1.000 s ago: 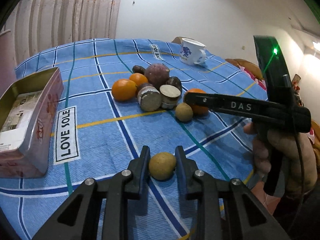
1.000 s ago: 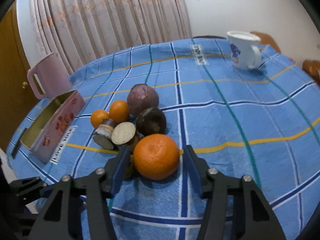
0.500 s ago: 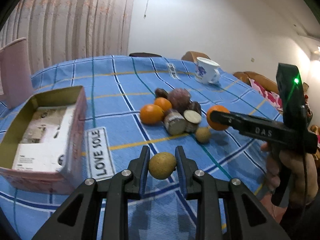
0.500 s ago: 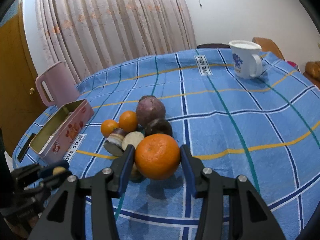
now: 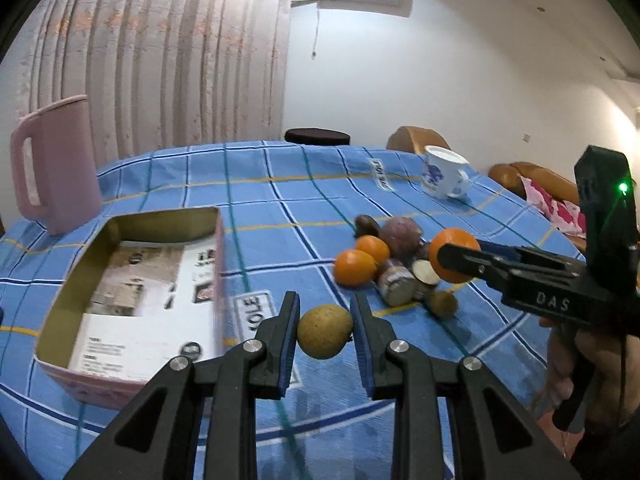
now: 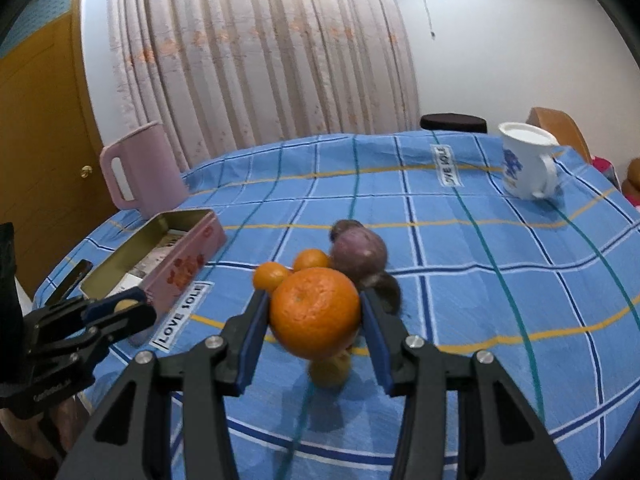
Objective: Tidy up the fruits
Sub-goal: 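Carry the kiwi in the left tool while the right tool carries the orange into the tin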
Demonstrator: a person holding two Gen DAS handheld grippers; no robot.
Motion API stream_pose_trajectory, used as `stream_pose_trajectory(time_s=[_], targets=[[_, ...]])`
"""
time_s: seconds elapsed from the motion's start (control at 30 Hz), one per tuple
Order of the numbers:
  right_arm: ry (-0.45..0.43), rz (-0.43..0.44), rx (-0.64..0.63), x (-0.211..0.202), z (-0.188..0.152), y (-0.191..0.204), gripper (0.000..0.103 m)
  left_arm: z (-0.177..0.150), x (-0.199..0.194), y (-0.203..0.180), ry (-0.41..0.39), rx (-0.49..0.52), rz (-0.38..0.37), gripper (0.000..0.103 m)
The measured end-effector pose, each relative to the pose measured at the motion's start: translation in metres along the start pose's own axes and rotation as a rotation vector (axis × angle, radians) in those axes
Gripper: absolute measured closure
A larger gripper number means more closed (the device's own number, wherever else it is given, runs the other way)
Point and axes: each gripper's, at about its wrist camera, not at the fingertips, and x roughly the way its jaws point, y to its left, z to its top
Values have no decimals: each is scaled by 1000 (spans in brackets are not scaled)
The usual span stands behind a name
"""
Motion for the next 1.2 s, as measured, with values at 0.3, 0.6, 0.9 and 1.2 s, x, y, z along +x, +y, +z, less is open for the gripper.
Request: stream_pose_trajectory(time_s=[0.3,0.6,0.9,1.2], targets=[[-15,56,-72,11,21,31,54,14,-8,34,-30,-38,71,75],[-39,102,-136,21,45,63,54,25,-12,61,-48,-56,142,75],[-58,172,-198,43,74,106,54,38,-3,99,-34,-70,218,75],[13,224,-256,92,69,148,54,32,10,137,18,-112,261,75]])
